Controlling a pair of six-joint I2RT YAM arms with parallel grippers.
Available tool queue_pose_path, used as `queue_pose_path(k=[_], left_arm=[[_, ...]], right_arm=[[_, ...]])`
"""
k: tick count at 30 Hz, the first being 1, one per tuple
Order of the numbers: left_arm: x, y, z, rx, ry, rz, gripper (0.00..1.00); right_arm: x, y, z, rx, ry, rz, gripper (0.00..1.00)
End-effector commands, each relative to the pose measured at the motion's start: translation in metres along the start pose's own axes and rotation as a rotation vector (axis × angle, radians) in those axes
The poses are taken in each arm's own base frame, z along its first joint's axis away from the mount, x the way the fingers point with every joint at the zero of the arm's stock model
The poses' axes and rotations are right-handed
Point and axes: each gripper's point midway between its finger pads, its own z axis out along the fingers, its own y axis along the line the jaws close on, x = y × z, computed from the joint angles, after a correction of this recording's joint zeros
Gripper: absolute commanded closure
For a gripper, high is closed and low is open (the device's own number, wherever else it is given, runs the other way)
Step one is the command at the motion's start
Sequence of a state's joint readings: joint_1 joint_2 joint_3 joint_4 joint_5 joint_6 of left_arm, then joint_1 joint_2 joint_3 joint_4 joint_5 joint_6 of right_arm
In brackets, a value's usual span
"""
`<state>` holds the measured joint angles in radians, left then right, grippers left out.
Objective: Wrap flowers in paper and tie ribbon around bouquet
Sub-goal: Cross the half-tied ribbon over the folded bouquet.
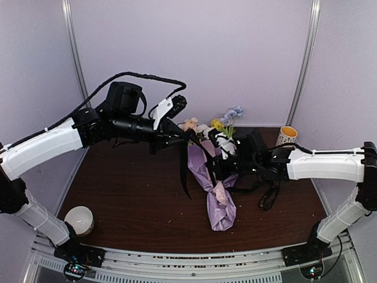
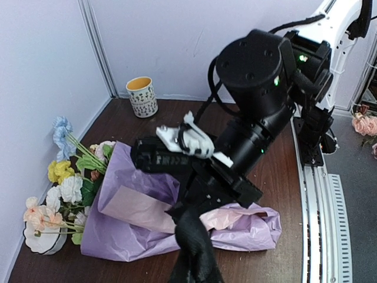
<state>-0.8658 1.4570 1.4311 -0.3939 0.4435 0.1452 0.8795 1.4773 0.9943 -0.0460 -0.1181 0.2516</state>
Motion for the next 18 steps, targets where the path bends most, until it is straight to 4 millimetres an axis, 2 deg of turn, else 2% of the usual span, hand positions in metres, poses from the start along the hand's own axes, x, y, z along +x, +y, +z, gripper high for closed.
queue_pose_path(k=[1,4,5,7,8,9,11,14,16,18], left_arm=[[0.049,-0.023,0.003,0.075,0.077,0.016,1.00],[0.109,-0.051,0.029,0.169,0.212,0.040,1.00],[0.125,-0.061,0.038,0.194,0.253,0.064,0.91],[0.154,-0.078,0.052,0.248,0.332,0.095,0.50],[0.161,-0.086,0.054,0.285,0.350,0.103,0.38],[0.164,-0.091,0.054,0.313,0.356,0.111,0.31],[0.172,-0.095,0.052,0.344,0.373,0.136,0.23],[0.180,-0.092,0.049,0.350,0.413,0.181,0.21],[0.170,-0.079,0.049,0.336,0.388,0.171,0.21],[0.144,-0.062,0.047,0.339,0.285,0.128,0.25]], right_arm=[[-0.020,-0.006,-0.017,0.027,-0.099,0.027,1.00],[-0.017,-0.002,-0.018,-0.002,-0.096,0.010,1.00],[-0.015,0.000,-0.018,-0.012,-0.090,-0.003,1.00],[-0.013,0.004,-0.017,-0.033,-0.077,-0.035,1.00],[-0.011,0.006,-0.016,-0.045,-0.070,-0.051,1.00],[-0.011,0.007,-0.017,-0.053,-0.071,-0.068,1.00],[-0.011,0.009,-0.017,-0.066,-0.085,-0.104,1.00],[-0.014,0.013,-0.019,-0.090,-0.120,-0.160,1.00],[-0.014,0.019,-0.020,-0.120,-0.127,-0.195,1.00],[-0.013,0.022,-0.019,-0.139,-0.129,-0.221,1.00]])
